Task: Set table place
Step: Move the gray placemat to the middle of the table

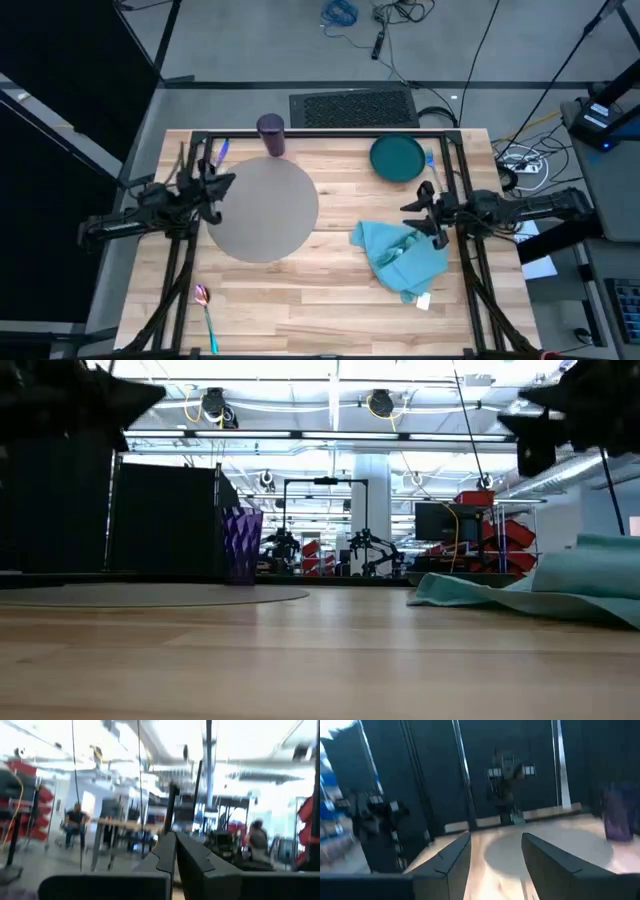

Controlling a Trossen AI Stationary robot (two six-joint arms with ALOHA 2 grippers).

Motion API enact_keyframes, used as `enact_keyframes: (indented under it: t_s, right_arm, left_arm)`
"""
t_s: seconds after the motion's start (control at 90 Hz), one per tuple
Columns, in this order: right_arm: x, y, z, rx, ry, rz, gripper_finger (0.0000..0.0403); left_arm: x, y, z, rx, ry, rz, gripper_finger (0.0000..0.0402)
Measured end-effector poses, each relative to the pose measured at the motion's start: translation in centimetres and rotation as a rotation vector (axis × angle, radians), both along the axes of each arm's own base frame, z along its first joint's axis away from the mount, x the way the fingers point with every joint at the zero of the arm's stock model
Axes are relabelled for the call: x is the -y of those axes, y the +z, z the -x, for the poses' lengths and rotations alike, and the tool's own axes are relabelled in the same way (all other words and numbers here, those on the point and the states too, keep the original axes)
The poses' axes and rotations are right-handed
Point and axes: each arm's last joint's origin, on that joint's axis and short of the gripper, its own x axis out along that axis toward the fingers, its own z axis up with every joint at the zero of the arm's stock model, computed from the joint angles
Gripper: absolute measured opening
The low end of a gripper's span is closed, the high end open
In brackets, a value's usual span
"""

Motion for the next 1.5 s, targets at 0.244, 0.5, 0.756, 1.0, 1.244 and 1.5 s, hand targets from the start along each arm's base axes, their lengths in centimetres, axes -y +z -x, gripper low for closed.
enact_keyframes:
  t_s: [0.244,0.5,0.756,1.0,1.244,1.5]
  right_arm:
    - [0.5,3.3,0.1,0.125,-0.067,0.060,0.0169]
    - [1.6,7.6,-1.9,-0.054,-0.172,0.132,0.0169]
    - [3.0,10.1,-6.0,-0.267,-0.224,0.158,0.0169]
    - [4.9,9.0,-11.1,-0.481,-0.256,0.068,0.0169]
    - [6.8,5.2,-16.2,-0.676,-0.215,-0.026,0.0169]
    - [7.8,3.2,-22.1,-0.769,-0.193,0.014,0.0169]
  left_arm:
    - [0.1,3.3,0.7,0.065,0.001,-0.014,0.0000]
    - [-0.2,7.4,-0.9,-0.079,0.002,0.013,0.0000]
    - [-0.8,8.9,-4.7,-0.346,-0.076,0.130,0.0000]
    - [-0.8,8.1,-5.9,-0.627,-0.009,0.202,0.0000]
    - [-0.5,6.9,-4.9,-0.770,0.109,0.271,0.0000]
    - [-0.5,5.3,-4.3,-0.920,0.188,0.333,0.0000]
